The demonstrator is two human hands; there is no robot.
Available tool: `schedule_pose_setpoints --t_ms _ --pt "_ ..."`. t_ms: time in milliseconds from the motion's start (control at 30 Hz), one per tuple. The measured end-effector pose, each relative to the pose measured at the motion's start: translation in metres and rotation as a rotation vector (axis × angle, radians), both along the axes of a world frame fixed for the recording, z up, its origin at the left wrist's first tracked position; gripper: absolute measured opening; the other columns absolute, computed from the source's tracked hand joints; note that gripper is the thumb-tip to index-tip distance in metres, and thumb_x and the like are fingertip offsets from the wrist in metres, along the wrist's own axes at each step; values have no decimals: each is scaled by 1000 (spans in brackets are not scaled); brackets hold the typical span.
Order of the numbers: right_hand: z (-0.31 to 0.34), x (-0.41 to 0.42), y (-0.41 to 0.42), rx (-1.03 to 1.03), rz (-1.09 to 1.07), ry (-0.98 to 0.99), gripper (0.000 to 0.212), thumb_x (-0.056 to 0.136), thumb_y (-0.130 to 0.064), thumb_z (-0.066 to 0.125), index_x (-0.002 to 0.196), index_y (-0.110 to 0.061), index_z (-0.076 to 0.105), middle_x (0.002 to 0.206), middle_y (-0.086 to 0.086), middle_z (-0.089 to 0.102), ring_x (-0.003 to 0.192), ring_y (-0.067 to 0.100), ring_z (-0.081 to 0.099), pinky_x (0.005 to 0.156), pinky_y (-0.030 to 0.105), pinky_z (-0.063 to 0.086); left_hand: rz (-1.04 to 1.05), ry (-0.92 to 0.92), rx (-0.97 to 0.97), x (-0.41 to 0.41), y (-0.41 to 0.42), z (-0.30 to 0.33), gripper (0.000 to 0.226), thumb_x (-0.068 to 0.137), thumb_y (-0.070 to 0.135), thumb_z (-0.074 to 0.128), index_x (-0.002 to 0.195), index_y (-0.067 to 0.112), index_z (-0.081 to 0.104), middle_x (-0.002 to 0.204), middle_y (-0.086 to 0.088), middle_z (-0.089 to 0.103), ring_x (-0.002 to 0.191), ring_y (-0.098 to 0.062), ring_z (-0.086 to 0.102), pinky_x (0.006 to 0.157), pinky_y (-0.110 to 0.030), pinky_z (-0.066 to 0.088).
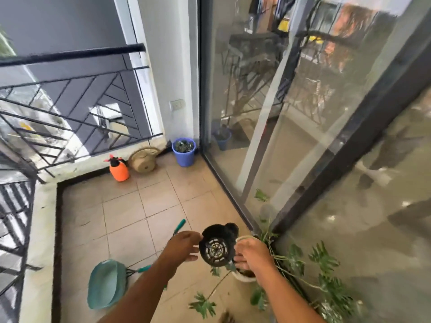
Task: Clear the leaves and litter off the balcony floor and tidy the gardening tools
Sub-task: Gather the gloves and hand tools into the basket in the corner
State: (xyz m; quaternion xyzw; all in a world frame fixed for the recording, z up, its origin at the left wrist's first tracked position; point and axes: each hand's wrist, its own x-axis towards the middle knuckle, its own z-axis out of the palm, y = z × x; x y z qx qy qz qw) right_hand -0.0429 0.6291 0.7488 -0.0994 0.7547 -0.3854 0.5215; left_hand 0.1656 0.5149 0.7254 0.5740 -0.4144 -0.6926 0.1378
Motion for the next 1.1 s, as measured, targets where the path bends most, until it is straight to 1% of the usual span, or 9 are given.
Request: schedule_pose_setpoints --t_ms 133,200,267,367,533,733,867,967,1100 --pt "-8 -16 -48 23 21 12 9 96 -8 69 104 -5 73 90 18 78 89 39 77 82 51 65 32 -30 -1 -17 -40 -1 19 98 24 72 114 15 77 116 -13 77 102 -25 74 75 -34 63" --pt "-16 -21 -71 14 30 -24 13 97 -9 67 105 0 72 77 12 70 67 28 71 62 37 61 -1 -52 -23 -25 -64 -6 23 97 31 75 118 22 74 118 -7 75 108 -23 71 75 -33 62" --pt "-19 -25 -92 22 29 -43 10 99 -12 65 102 -4 71 77 8 66 62 20 63 54 34 52 -33 -57 -44 -32 -87 -12 39 88 37 83 124 26 69 118 -4 74 109 -22 70 77 -34 61" --pt "-38 -34 -132 95 28 -95 6 101 -15 65 106 -18 68 92 10 70 75 22 67 60 34 53 -50 -61 -28 -46 -133 -36 44 86 38 85 125 27 68 117 -5 74 110 -22 69 85 -40 60" --pt "-64 -48 -206 200 -17 -152 15 103 -19 61 118 -19 66 116 13 72 89 26 69 68 37 54 -131 -111 -2 -71 -213 -69 38 92 37 80 127 30 67 116 4 73 111 -17 68 100 -44 58" --pt "-122 -55 -286 292 -148 -293 22 103 -14 61 125 -10 66 114 14 69 95 31 68 67 35 50 -158 -155 23 -105 -298 -119 29 94 30 79 121 28 69 115 9 73 109 -12 67 89 -33 52" --pt "-193 -66 -319 275 -281 -320 8 105 -26 63 113 -24 62 123 12 71 105 33 73 89 47 59 -213 -141 74 -134 -352 -181 29 96 33 77 124 32 68 118 11 73 113 -10 66 101 -39 52" --pt "-260 -74 -329 258 -356 -378 20 105 -30 63 125 -25 62 126 10 70 108 30 73 98 58 57 -289 -136 72 -156 -379 -238 31 97 36 77 126 35 67 121 9 72 114 -8 67 96 -34 52" --pt "-345 -92 -341 318 -382 -453 34 104 -32 64 137 -24 60 122 2 70 91 18 74 67 37 61 -410 -161 112 -185 -399 -325 38 95 39 78 130 32 64 126 8 69 117 -9 64 92 -29 51"
